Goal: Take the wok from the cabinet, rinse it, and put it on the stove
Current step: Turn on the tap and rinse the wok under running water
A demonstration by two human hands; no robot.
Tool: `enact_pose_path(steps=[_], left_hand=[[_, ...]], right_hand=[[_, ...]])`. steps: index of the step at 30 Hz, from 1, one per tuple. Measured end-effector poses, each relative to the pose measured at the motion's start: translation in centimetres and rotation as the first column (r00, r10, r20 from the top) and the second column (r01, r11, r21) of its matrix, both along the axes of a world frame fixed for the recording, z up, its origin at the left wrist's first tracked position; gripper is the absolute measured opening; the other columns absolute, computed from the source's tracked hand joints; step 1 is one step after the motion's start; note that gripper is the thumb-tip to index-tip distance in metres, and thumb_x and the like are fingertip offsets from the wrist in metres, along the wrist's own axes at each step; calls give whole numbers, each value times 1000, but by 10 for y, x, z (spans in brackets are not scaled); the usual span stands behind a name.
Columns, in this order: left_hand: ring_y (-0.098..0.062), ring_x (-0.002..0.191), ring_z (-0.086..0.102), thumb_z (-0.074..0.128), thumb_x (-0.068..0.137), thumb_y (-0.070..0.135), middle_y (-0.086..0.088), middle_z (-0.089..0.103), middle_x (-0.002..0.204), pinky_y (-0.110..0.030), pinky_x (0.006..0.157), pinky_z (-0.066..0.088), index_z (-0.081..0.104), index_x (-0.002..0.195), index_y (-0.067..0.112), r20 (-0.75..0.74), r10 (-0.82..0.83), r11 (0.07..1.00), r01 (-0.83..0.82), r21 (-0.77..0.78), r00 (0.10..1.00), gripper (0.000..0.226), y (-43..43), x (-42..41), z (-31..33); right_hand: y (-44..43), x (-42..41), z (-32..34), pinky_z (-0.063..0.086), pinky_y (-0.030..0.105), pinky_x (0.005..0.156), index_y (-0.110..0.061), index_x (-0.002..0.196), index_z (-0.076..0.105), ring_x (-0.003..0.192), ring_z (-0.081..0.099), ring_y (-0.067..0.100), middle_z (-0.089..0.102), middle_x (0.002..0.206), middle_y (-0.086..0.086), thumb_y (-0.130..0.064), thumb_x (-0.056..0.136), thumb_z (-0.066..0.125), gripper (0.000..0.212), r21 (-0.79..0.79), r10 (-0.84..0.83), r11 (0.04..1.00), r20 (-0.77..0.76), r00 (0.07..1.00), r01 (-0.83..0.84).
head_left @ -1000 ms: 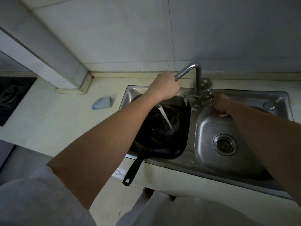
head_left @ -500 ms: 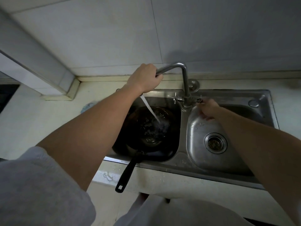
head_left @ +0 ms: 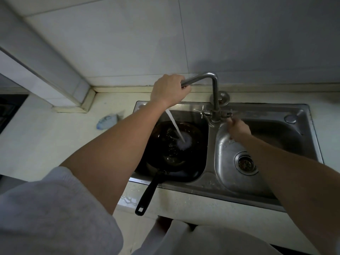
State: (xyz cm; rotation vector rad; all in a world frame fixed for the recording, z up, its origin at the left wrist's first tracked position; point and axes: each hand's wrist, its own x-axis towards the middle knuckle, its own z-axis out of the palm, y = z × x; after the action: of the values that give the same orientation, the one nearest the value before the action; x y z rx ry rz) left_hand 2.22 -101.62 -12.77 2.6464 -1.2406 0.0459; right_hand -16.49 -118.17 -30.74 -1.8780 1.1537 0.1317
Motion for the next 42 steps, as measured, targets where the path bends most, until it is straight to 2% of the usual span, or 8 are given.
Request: enact_pose_path(steps=[7, 12, 16, 20, 24, 29, 34, 42], left_hand=[[-17, 91, 51, 34, 101, 56, 4, 57, 93, -34, 85, 38, 56, 99, 19, 109, -132, 983, 144, -117, 985, 43, 41, -3, -11], [-13, 105, 48, 42, 103, 43, -4, 54, 118, -26, 90, 38, 53, 124, 11, -235, 177, 833, -272, -481, 956, 40, 112, -34, -62], [-22, 100, 56, 50, 101, 35, -5, 54, 109, -35, 81, 49, 49, 110, 13, -519, 339, 865, -477, -155, 785, 23, 169, -51, -125], [-22, 75, 58, 44, 104, 31, -10, 62, 91, -33, 67, 43, 53, 86, 12, -713, 297, 955, -216, 205, 636, 28, 203, -61, -151], [-28, 85, 60, 37, 107, 35, -14, 64, 96, -32, 72, 41, 61, 95, 4, -769, 272, 961, -205, 186, 578, 41, 227, -81, -159], [-35, 105, 61, 32, 108, 33, -20, 63, 115, -33, 76, 39, 57, 115, -1, -805, 326, 927, -333, 170, 496, 42, 249, -94, -171], [-33, 100, 60, 39, 105, 27, -21, 62, 117, -32, 75, 40, 55, 118, -2, -838, 361, 903, -377, 205, 409, 35, 262, -93, -177], [-33, 103, 62, 42, 103, 31, -18, 65, 111, -35, 85, 47, 61, 112, -2, -912, 367, 858, -446, 255, 182, 39, 261, -88, -179]], right_hand=[[68, -34, 0, 59, 44, 85, -8, 101, 68, 87, 70, 27, 70, 95, 11, -28, 102, 42, 33, -20, -46, 999, -27, 999, 46], [123, -32, -1, 57, 39, 85, -6, 90, 71, 85, 69, 27, 70, 82, 4, -26, 104, 39, 40, 8, -34, 999, -86, 996, 35], [181, -23, 16, 51, 32, 69, -14, 95, 65, 78, 63, 23, 67, 86, 6, -17, 99, 47, 18, 30, -29, 999, -54, 998, 30], [245, -9, 29, 57, 33, 63, -15, 80, 59, 64, 63, 22, 66, 77, 9, -24, 100, 50, 23, 94, -37, 995, -88, 995, 45], [306, 1, 27, 55, 22, 48, -3, 85, 64, 54, 64, 23, 68, 72, 10, -44, 102, 47, 47, 292, -87, 944, -233, 969, 155], [364, 12, 12, 55, 53, 93, -4, 121, 62, 105, 66, 39, 67, 115, 23, -42, 103, 39, 48, 501, -149, 831, -217, 965, 241], [381, 18, 30, 49, 31, 46, 1, 112, 64, 58, 62, 27, 65, 82, 19, -30, 105, 44, 38, 679, -505, 567, -161, 848, 466], [387, 12, 27, 41, 25, 40, -1, 79, 62, 41, 52, 19, 57, 56, 11, -28, 100, 51, 36, 526, -401, 752, -113, 909, 397]])
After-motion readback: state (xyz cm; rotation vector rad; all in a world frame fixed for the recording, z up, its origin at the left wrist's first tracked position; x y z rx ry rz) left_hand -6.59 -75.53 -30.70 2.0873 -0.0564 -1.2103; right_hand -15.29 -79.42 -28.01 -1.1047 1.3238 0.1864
